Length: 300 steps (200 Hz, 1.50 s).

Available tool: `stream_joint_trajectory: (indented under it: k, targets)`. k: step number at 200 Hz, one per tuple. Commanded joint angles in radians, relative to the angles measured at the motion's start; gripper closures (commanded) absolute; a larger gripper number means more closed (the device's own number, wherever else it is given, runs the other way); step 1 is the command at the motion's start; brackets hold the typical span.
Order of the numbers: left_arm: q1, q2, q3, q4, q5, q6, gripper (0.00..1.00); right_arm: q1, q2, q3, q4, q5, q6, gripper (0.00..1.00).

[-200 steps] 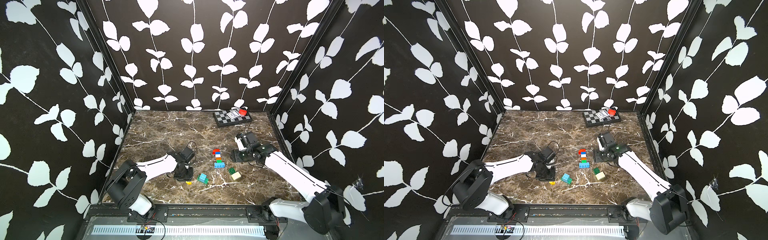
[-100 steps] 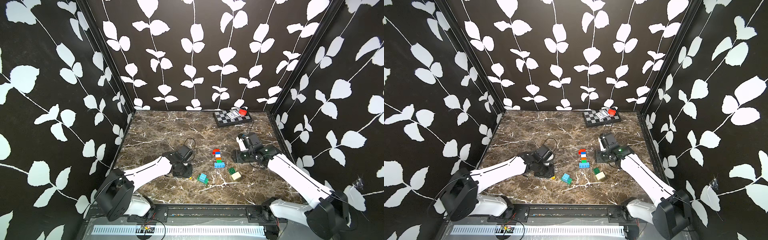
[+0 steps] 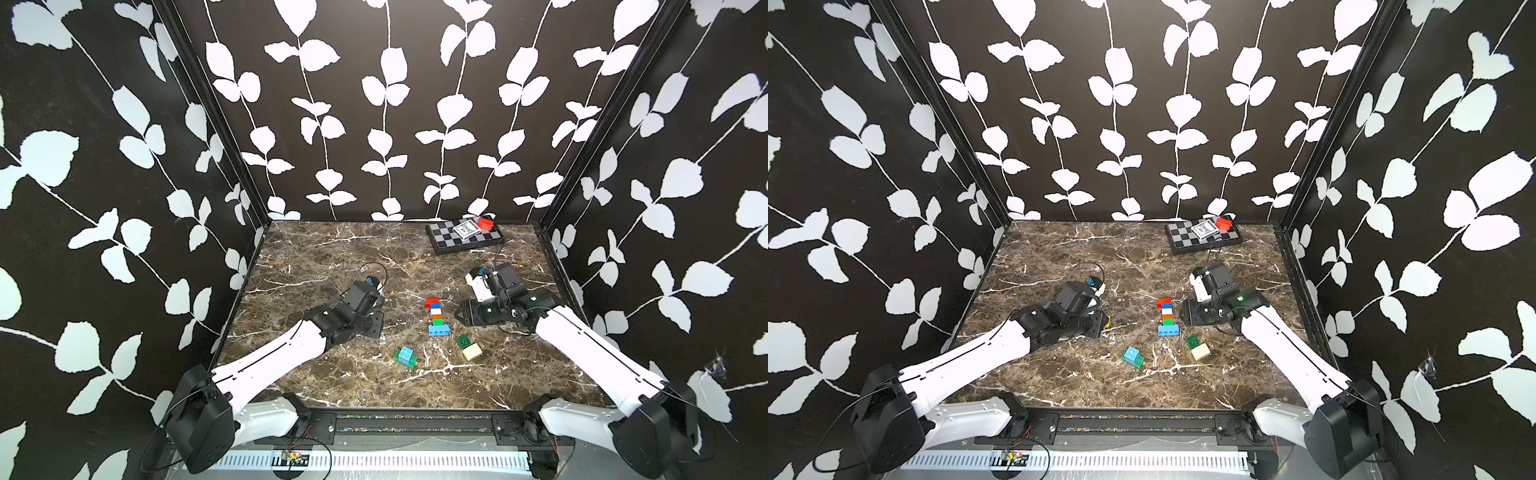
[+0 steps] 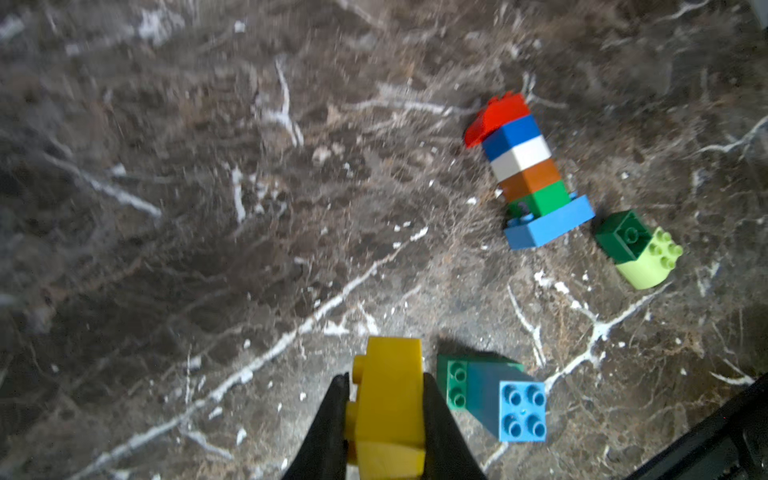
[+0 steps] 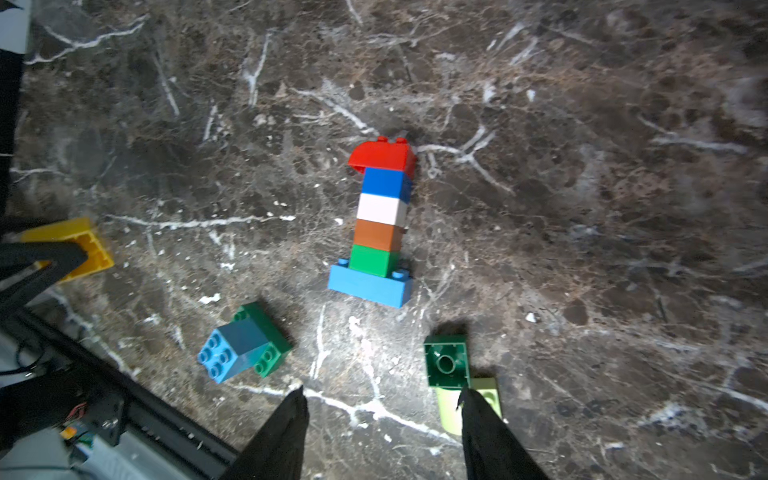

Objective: Assemble the number 1 with lego
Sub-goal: Pick up the lego brick from the center of the board, then place the lego brick at the center of the board.

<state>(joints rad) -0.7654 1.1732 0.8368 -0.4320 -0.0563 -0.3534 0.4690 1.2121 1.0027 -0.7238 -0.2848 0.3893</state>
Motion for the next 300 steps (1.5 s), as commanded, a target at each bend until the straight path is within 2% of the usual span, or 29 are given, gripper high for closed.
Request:
stream_joint_trajectory:
  k: [1, 25, 45, 78, 100, 134, 161, 231, 300]
  targets:
    - [-0.004, -0.048, -0.016, 0.175, 0.001, 0.221, 1.0, -0.004, 0.033, 0.104, -0.045, -0.148, -0.022, 0.41]
    - [-0.004, -0.078, -0.04, 0.3, 0.085, 0.398, 1.0, -0.003, 0.07, 0.193, -0.113, -0.255, -0.035, 0.41]
    - [-0.005, -0.092, -0.054, 0.379, 0.229, 0.611, 1.0, -0.003, 0.087, 0.249, -0.144, -0.334, -0.025, 0.39]
    - [-0.007, -0.083, -0.005, 0.367, 0.357, 0.9, 1.0, -0.003, 0.095, 0.296, -0.122, -0.441, 0.03, 0.32]
    - [-0.009, -0.058, 0.043, 0.347, 0.395, 1.024, 1.0, -0.001, 0.099, 0.302, -0.082, -0.484, 0.058, 0.29]
    - [-0.026, -0.032, 0.085, 0.335, 0.405, 1.158, 1.0, 0.014, 0.101, 0.345, -0.006, -0.477, 0.076, 0.24]
    - [-0.031, -0.017, 0.103, 0.334, 0.4, 1.2, 1.0, 0.046, 0.131, 0.374, 0.007, -0.462, 0.057, 0.23]
    - [-0.04, 0.008, 0.115, 0.35, 0.369, 1.176, 1.0, 0.148, 0.193, 0.376, 0.084, -0.366, 0.055, 0.23]
    - [-0.043, 0.027, 0.123, 0.357, 0.353, 1.15, 1.0, 0.197, 0.255, 0.364, 0.172, -0.288, 0.135, 0.36]
